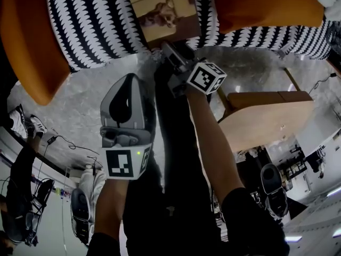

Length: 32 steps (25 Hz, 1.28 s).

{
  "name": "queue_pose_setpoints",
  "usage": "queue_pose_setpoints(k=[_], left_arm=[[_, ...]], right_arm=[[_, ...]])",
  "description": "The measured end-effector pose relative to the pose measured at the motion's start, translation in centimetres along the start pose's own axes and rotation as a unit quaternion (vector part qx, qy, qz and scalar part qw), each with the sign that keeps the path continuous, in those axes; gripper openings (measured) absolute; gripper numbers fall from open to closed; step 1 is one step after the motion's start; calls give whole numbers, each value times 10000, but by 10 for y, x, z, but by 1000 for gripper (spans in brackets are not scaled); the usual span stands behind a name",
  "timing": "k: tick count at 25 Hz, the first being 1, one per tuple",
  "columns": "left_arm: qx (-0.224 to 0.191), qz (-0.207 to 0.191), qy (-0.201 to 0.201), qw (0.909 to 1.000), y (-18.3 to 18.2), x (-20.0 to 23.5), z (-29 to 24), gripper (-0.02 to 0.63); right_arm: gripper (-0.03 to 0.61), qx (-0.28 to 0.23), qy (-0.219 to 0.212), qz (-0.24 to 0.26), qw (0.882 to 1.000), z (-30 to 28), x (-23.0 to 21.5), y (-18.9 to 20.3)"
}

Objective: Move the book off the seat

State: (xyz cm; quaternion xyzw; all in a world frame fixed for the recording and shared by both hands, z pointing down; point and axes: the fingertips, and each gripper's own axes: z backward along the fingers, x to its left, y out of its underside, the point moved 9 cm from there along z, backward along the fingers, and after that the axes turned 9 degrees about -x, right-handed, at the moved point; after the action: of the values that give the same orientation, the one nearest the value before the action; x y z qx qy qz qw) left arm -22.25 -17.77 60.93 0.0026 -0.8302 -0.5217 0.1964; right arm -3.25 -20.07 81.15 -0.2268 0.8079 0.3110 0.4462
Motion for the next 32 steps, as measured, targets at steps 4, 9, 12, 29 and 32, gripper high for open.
queue_pose_setpoints(k=[4, 9, 12, 29, 32], left_arm=[[-3, 12, 1, 10000, 0, 0, 6, 6], [25, 28, -14, 10000, -4, 12, 19, 6], [35, 28, 1, 10000, -16, 12, 20, 6], [34, 4, 11, 10000, -6, 0, 2, 6], [12, 9, 10, 10000, 6, 8, 12, 6]], right_arm=[[291, 2, -52, -33, 10000, 3, 4, 2], [291, -37, -140, -259, 9996, -11, 14, 14], [285, -54, -44, -309, 9995, -19, 27, 6], [233, -27, -18, -516, 9987, -14, 6, -11], [225, -7, 32, -452, 9990, -13, 2, 6]])
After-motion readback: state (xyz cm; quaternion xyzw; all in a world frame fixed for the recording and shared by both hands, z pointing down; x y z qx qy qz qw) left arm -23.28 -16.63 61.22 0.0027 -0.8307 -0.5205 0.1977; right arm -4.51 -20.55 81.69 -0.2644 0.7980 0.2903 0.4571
